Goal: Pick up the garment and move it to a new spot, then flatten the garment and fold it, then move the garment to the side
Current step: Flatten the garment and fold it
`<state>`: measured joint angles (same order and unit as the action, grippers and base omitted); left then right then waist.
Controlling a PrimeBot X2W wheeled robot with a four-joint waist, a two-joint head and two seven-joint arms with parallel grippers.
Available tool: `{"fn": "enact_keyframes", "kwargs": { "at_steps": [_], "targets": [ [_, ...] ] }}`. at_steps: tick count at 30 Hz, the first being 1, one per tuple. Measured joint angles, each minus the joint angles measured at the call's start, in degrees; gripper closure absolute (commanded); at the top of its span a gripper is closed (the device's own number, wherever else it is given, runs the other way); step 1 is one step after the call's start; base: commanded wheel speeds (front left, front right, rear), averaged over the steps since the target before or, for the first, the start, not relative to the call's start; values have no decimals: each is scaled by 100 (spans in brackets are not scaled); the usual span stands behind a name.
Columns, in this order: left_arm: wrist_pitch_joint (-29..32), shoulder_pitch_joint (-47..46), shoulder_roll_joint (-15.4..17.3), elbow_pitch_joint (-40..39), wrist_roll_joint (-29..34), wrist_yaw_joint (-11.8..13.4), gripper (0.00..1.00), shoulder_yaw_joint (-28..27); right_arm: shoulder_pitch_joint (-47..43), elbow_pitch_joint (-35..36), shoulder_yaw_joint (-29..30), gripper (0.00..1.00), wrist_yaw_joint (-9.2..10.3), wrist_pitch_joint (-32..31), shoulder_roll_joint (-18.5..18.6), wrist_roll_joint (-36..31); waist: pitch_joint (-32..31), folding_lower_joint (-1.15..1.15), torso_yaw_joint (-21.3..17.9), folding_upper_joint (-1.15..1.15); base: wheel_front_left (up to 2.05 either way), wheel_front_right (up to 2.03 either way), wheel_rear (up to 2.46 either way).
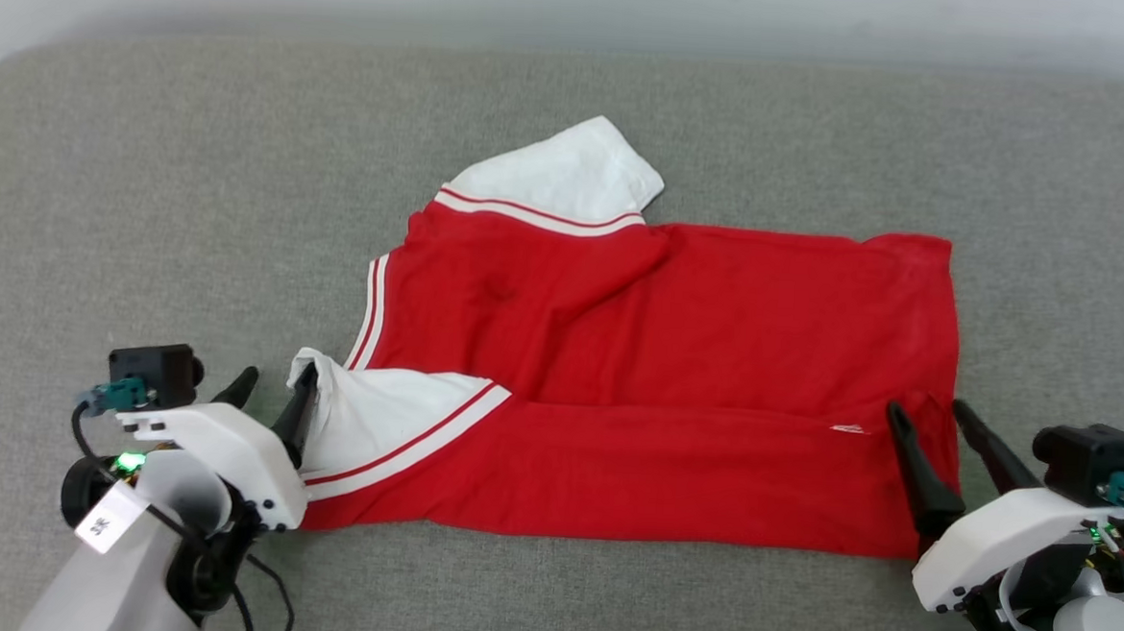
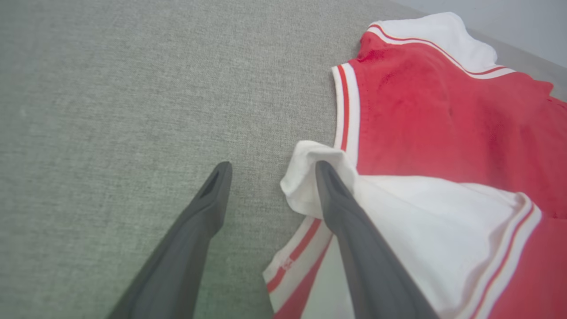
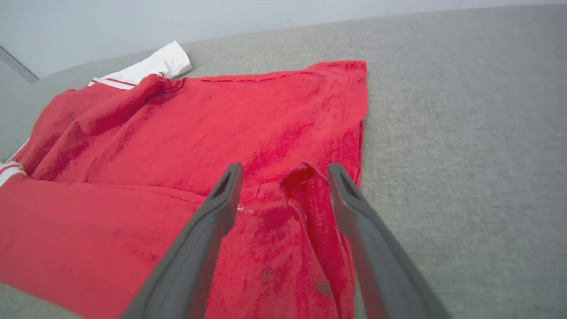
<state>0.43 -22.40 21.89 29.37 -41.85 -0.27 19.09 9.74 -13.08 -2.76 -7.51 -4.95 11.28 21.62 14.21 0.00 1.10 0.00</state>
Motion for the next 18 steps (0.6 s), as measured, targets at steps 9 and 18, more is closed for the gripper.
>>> {"fn": "enact_keyframes", "kwargs": {
  "at_steps": [9,18],
  "targets": [
    [506,372,602,-428,-21,287,0,-126,-250,312,379,0,0,932,-356,-427,-560,1,-118,0,0,0,0],
    [2191,848,1368,-1610,-498,464,0,-156,-679,971,651,0,0,842,-631,-679,-846,1,-317,0,0,0,0]
  ]
}}
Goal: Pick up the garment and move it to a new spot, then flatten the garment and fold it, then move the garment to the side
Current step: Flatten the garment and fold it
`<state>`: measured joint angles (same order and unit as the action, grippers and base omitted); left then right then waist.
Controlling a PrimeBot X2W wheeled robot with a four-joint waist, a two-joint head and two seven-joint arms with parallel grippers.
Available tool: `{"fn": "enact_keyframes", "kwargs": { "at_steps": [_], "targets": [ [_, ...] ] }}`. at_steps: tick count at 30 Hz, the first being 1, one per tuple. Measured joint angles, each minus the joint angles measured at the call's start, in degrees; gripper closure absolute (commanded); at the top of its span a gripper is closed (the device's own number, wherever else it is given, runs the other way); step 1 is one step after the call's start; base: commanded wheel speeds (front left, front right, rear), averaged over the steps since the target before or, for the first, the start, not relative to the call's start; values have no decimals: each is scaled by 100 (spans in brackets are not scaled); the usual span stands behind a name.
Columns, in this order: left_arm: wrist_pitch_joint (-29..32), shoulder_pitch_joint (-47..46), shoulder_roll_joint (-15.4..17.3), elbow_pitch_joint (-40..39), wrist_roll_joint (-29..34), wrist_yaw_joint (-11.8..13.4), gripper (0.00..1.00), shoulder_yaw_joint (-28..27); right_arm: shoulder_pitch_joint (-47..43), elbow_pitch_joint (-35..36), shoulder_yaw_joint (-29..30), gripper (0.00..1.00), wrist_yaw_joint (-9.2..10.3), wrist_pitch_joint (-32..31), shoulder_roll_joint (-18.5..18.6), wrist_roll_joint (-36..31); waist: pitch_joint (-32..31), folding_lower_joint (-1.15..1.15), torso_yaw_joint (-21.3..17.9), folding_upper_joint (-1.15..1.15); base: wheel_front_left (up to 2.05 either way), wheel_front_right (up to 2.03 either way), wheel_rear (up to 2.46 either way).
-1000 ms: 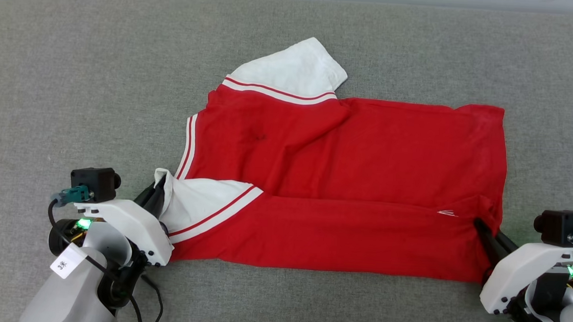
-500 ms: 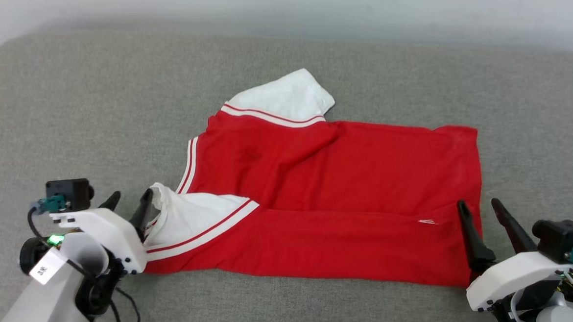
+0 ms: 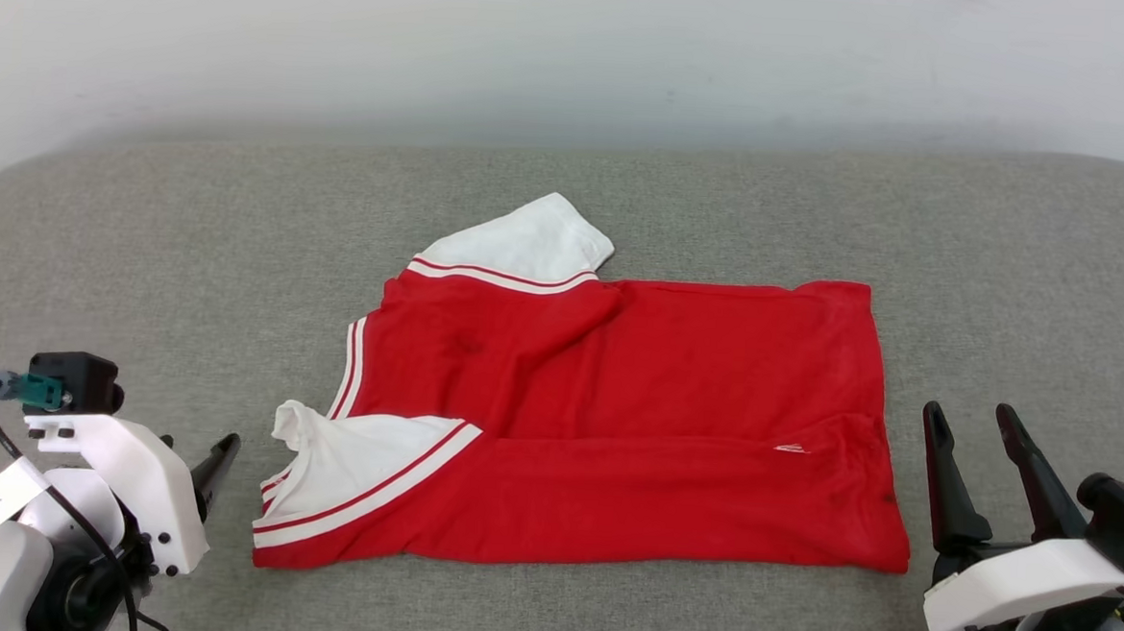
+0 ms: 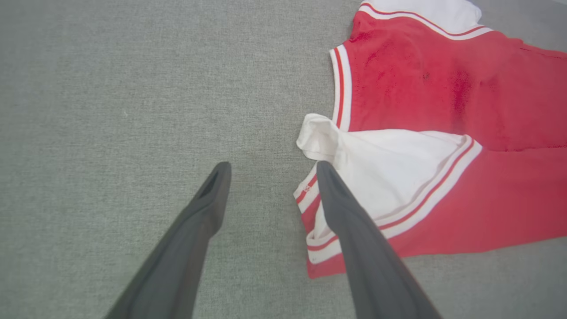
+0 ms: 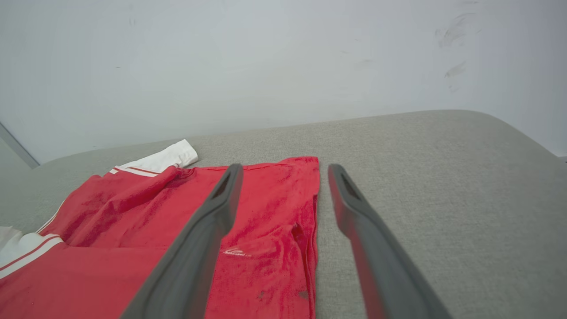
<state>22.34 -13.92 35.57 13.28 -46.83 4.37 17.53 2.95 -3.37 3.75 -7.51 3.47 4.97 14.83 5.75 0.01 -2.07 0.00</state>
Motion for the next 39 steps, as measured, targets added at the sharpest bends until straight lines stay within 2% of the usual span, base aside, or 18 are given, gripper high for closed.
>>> {"fn": "enact_keyframes", "kwargs": {
  "at_steps": [6,12,16,20,21,22,23,24,29,32,35,39],
  "targets": [
    [870,272,236,-811,-297,212,0,34,-119,255,35,0,0,-48,-109,-29,67,0,-108,0,0,0,0],
    [1290,468,276,-825,-447,394,0,137,-87,279,-20,0,0,-32,-159,-23,240,-1,-242,0,0,0,0],
    [1329,500,137,-649,-559,385,0,179,-69,234,-14,0,0,4,-174,-8,356,-1,-307,0,0,0,0],
    [1280,434,34,-399,-535,236,0,296,-39,167,34,0,0,3,-182,29,446,-1,-342,0,0,0,0],
    [1282,406,-4,-345,-546,208,7,323,-23,149,48,0,0,1,-182,37,463,-1,-346,0,0,0,0],
    [1288,376,-25,-280,-567,165,47,343,-4,136,55,0,0,-4,-183,52,477,-1,-349,0,0,0,0],
    [1296,336,-47,-223,-573,110,63,374,16,129,62,0,0,-5,-185,76,489,-1,-353,0,0,0,0],
    [1294,299,-68,-176,-595,48,100,385,36,124,77,0,0,-22,-189,86,496,-1,-357,0,0,0,0],
    [1085,266,-214,-111,-565,-103,100,455,51,105,242,0,0,-156,-171,163,466,-1,-350,0,0,0,0],
    [879,278,-200,-252,-452,-107,100,448,49,87,260,0,0,-447,41,249,419,-1,-325,0,0,0,0],
    [717,307,-159,-522,-322,-44,100,434,24,-16,266,0,0,-1066,312,438,398,-1,-289,0,0,0,0],
    [622,356,-38,-982,-171,111,100,394,-1,-54,166,0,0,-2192,599,770,440,-1,-233,0,0,0,0]
  ]
}}
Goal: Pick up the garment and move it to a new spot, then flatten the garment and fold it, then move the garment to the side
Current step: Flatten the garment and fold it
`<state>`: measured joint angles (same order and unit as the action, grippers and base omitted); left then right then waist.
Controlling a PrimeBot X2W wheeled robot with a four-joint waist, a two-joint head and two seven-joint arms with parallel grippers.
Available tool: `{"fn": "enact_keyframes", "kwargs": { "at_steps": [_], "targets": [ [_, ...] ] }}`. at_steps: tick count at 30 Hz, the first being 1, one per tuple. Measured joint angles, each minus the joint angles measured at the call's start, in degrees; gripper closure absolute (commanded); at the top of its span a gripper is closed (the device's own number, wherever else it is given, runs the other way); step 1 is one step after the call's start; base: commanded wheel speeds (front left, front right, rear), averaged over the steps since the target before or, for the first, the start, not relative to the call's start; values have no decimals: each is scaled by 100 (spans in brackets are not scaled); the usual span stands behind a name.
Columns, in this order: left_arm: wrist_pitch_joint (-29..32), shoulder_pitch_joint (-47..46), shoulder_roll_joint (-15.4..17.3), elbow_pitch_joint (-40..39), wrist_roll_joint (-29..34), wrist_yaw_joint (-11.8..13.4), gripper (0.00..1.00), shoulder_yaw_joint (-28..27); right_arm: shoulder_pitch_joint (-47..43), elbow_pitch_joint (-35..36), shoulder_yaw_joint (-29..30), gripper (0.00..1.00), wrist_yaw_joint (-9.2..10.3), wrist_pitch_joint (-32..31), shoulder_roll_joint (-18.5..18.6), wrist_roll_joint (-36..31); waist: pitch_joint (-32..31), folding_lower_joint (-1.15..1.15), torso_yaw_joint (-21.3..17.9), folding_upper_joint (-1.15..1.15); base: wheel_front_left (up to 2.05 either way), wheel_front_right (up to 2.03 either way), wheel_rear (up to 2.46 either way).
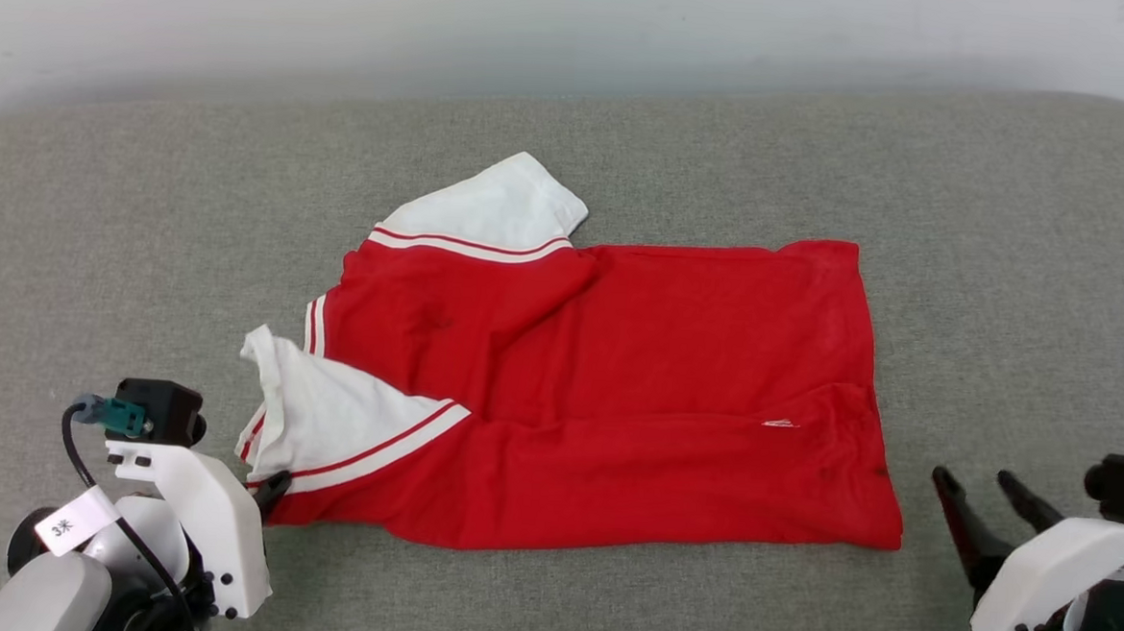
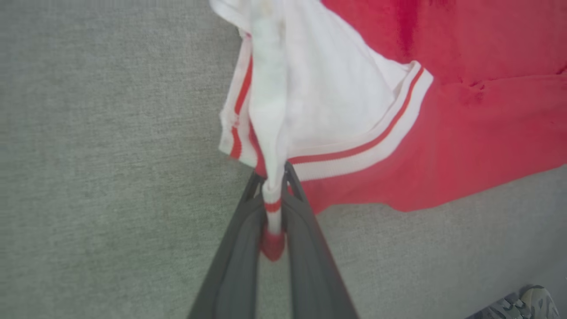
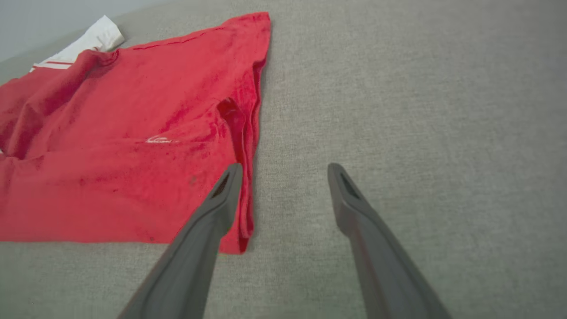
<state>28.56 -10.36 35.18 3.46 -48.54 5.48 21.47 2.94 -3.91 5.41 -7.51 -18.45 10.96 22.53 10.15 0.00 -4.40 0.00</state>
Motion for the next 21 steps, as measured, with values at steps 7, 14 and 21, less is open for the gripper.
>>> {"fn": "enact_keyframes", "kwargs": {
  "at_steps": [7,14,21],
  "targets": [
    [-53,54,111,-628,160,209,100,-59,156,140,-330,0,0,-1346,108,322,229,0,72,0,0,0,0],
    [-87,-2,79,-843,252,263,100,-9,448,-130,-632,0,0,-1837,68,360,526,0,172,0,0,0,0],
    [-210,-31,53,-829,298,260,100,5,589,-412,-662,100,2,-2045,34,415,602,-1,236,0,0,0,0]
  ]
}}
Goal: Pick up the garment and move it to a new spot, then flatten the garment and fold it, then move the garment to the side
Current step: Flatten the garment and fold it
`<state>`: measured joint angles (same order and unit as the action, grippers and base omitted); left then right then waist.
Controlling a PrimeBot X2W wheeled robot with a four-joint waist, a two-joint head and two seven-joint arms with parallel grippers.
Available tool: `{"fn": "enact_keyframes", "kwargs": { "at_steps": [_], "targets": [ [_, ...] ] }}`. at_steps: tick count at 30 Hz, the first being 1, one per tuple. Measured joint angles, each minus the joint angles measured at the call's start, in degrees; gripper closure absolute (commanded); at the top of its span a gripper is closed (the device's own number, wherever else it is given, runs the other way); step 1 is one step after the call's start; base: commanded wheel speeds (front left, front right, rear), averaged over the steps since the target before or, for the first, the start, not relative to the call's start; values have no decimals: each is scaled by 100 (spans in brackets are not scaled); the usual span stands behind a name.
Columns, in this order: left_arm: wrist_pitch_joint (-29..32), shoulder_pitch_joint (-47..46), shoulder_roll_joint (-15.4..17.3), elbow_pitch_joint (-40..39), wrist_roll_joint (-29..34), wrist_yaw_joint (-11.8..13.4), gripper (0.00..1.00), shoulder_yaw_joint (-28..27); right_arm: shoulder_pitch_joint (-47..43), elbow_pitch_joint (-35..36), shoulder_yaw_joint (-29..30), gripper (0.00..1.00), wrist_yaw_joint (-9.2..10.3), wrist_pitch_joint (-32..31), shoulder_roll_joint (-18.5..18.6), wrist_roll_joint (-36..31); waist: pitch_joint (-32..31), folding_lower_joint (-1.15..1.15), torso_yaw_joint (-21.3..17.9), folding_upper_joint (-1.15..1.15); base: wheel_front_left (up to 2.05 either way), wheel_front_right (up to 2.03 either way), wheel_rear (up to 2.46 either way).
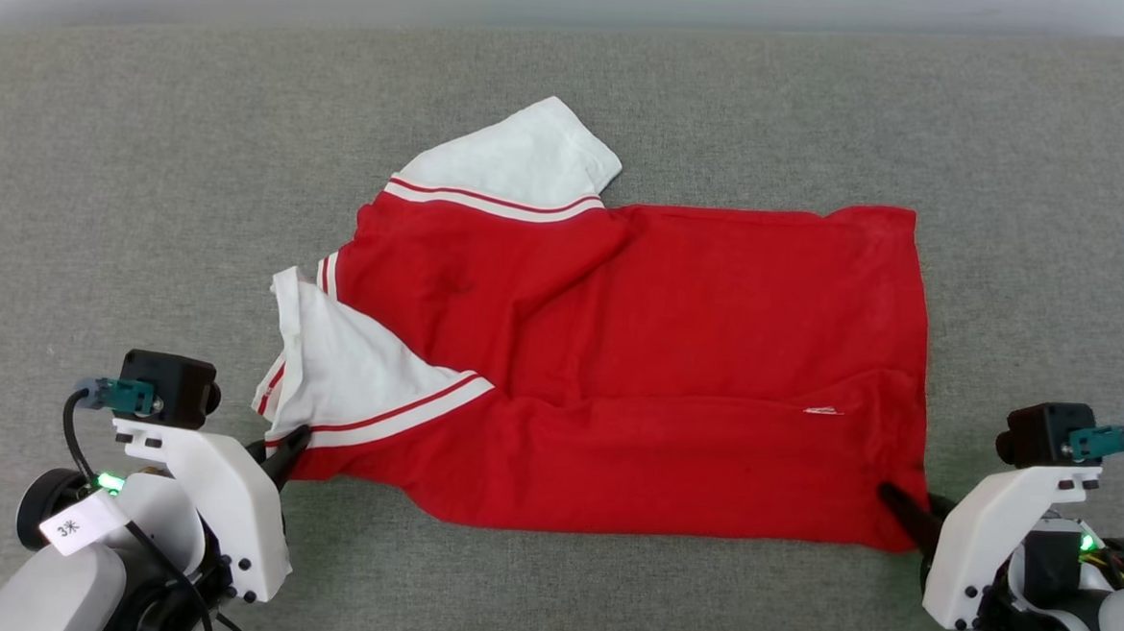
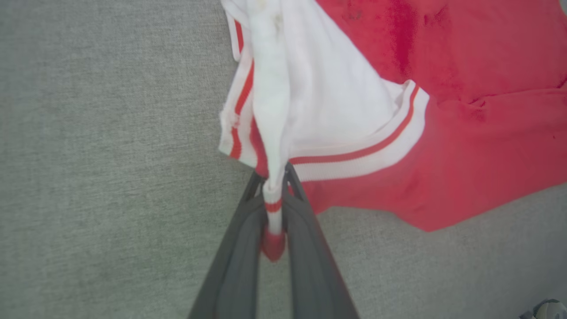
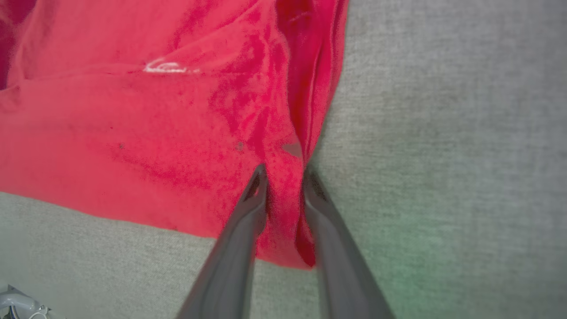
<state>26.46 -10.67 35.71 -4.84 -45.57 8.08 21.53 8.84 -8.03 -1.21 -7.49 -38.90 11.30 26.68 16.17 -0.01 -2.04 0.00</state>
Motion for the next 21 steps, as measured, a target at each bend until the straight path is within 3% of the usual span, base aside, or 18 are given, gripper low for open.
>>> {"fn": "enact_keyframes", "kwargs": {
  "at_steps": [8,21],
  "targets": [
    [-243,218,22,-133,97,63,100,-25,-2,80,23,100,-2,9,84,44,-341,0,-41,0,0,0,0],
    [-208,1549,157,-398,-216,488,100,-124,-1009,626,-59,100,-2,-344,170,144,-1328,1,-96,0,0,0,0]
  ]
}}
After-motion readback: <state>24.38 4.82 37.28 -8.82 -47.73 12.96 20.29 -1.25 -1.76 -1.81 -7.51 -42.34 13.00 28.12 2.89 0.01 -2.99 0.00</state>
